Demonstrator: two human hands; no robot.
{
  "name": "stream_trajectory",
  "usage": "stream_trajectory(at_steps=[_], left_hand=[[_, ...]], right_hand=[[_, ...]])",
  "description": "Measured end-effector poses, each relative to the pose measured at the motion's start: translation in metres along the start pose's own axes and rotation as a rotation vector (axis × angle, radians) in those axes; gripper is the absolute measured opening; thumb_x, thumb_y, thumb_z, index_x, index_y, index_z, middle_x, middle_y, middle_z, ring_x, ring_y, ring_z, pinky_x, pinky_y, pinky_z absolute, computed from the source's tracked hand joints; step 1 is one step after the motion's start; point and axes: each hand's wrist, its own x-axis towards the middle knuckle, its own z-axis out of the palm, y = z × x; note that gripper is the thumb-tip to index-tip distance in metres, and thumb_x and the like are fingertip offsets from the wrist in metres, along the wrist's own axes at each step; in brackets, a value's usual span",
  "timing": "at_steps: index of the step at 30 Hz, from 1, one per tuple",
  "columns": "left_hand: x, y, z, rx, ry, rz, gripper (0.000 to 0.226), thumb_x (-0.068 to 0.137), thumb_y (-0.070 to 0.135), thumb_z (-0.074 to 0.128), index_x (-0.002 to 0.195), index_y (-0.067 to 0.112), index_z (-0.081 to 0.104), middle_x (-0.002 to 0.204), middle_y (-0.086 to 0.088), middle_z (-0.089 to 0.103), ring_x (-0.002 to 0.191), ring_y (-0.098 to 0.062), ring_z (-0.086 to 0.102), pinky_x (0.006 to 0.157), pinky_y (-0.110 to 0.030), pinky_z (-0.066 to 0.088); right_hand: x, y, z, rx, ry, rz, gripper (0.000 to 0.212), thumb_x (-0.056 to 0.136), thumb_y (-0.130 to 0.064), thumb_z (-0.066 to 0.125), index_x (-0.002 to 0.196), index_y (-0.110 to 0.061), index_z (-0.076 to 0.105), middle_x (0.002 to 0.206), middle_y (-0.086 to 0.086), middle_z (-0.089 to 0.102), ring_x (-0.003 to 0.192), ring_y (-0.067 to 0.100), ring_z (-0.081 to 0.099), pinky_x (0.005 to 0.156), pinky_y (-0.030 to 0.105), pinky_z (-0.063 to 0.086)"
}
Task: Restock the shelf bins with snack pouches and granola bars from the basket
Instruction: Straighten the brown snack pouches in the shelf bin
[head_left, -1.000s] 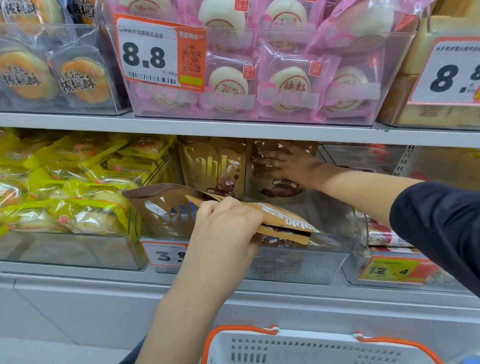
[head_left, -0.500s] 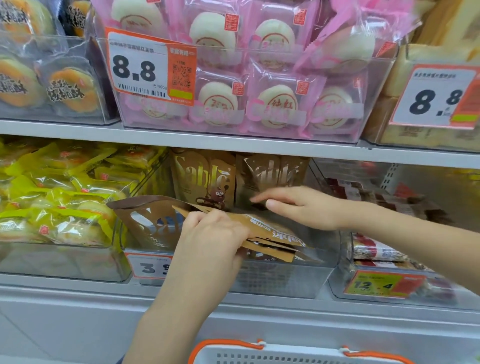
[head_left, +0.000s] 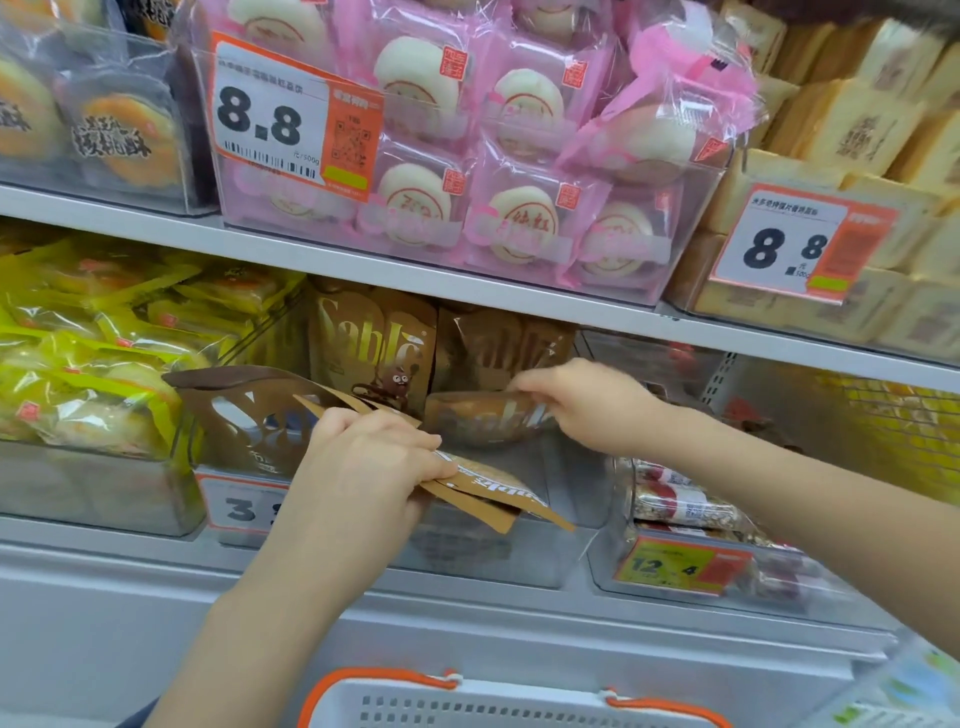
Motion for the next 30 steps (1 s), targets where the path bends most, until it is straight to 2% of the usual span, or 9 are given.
stream_trajectory(at_steps=[4, 7, 11, 14, 17, 19, 21, 24, 30], left_hand=[[0.001, 0.0, 0.001, 0.019, 0.006, 0.008, 0.024, 0.049, 0.021, 0.07, 0.069, 0.033, 0.076, 0.076, 0.01, 0.073, 0.072, -0.017, 0.069, 0.069, -0.034, 0.042], [0.001, 0.001, 0.0, 0.006, 0.012, 0.012, 0.037, 0.04, 0.013, 0.092, 0.068, 0.03, 0.076, 0.072, 0.009, 0.072, 0.07, -0.018, 0.069, 0.064, -0.038, 0.048], [0.002, 0.002, 0.0, 0.001, 0.022, 0.006, 0.029, 0.047, 0.012, 0.088, 0.067, 0.029, 0.075, 0.068, 0.011, 0.071, 0.068, -0.02, 0.067, 0.072, -0.033, 0.038], [0.001, 0.002, 0.0, 0.016, 0.005, -0.018, 0.033, 0.043, 0.009, 0.091, 0.065, 0.029, 0.074, 0.065, 0.012, 0.069, 0.068, -0.02, 0.066, 0.07, -0.034, 0.036], [0.002, 0.003, 0.0, 0.005, -0.011, -0.03, 0.035, 0.043, 0.008, 0.091, 0.066, 0.029, 0.075, 0.065, 0.011, 0.069, 0.068, -0.021, 0.066, 0.066, -0.034, 0.026], [0.003, 0.004, 0.0, 0.008, -0.013, -0.035, 0.036, 0.042, 0.006, 0.09, 0.066, 0.029, 0.074, 0.065, 0.011, 0.069, 0.068, -0.02, 0.066, 0.066, -0.034, 0.025], [0.003, 0.004, -0.001, 0.008, -0.018, -0.041, 0.037, 0.042, 0.005, 0.089, 0.066, 0.029, 0.074, 0.065, 0.011, 0.069, 0.07, -0.019, 0.066, 0.066, -0.033, 0.025], [0.001, 0.003, -0.001, 0.001, -0.027, -0.046, 0.039, 0.043, 0.005, 0.089, 0.069, 0.03, 0.075, 0.068, 0.012, 0.07, 0.072, -0.018, 0.067, 0.068, -0.032, 0.025], [0.003, 0.004, 0.0, 0.023, -0.035, -0.039, 0.033, 0.046, 0.01, 0.09, 0.067, 0.028, 0.074, 0.066, 0.013, 0.069, 0.07, -0.019, 0.066, 0.069, -0.032, 0.027]], right_hand=[[0.036, 0.023, 0.001, 0.013, 0.077, 0.217, 0.026, 0.1, -0.019, 0.039, 0.121, -0.02, 0.054, 0.118, 0.006, 0.059, 0.102, 0.031, 0.056, 0.077, 0.033, 0.046], [0.061, 0.032, 0.012, 0.01, 0.164, 0.229, 0.025, 0.099, -0.022, 0.04, 0.12, -0.02, 0.054, 0.121, 0.004, 0.057, 0.107, 0.03, 0.055, 0.09, 0.035, 0.047], [0.072, 0.03, 0.012, -0.051, 0.209, 0.204, 0.03, 0.098, -0.026, 0.046, 0.124, -0.013, 0.051, 0.123, 0.011, 0.057, 0.111, 0.031, 0.053, 0.092, 0.035, 0.042], [0.058, 0.022, 0.013, -0.255, 0.288, 0.093, 0.054, 0.089, -0.021, 0.06, 0.138, -0.017, 0.037, 0.125, 0.014, 0.055, 0.11, 0.035, 0.054, 0.085, 0.039, 0.047], [0.042, 0.019, 0.024, -0.518, 0.351, -0.201, 0.075, 0.058, -0.01, 0.082, 0.122, -0.02, 0.044, 0.127, 0.015, 0.058, 0.109, 0.035, 0.059, 0.074, 0.042, 0.053], [0.042, 0.02, 0.029, -0.599, 0.344, -0.349, 0.069, 0.056, -0.007, 0.082, 0.114, -0.021, 0.049, 0.143, 0.014, 0.046, 0.127, 0.035, 0.047, 0.089, 0.048, 0.048], [0.049, 0.016, 0.028, -0.607, 0.315, -0.312, 0.076, 0.059, -0.004, 0.079, 0.124, -0.028, 0.048, 0.159, 0.005, 0.017, 0.141, 0.031, 0.02, 0.103, 0.05, 0.036], [0.062, 0.016, 0.026, -0.726, 0.208, -0.232, 0.082, 0.078, -0.004, 0.066, 0.144, -0.038, 0.031, 0.153, -0.005, -0.028, 0.145, 0.027, -0.015, 0.115, 0.049, 0.013], [0.077, 0.04, 0.037, -0.805, -0.088, -0.25, 0.079, 0.092, -0.015, 0.053, 0.151, -0.037, 0.006, 0.155, -0.003, -0.027, 0.143, 0.023, -0.024, 0.117, 0.051, -0.002]])
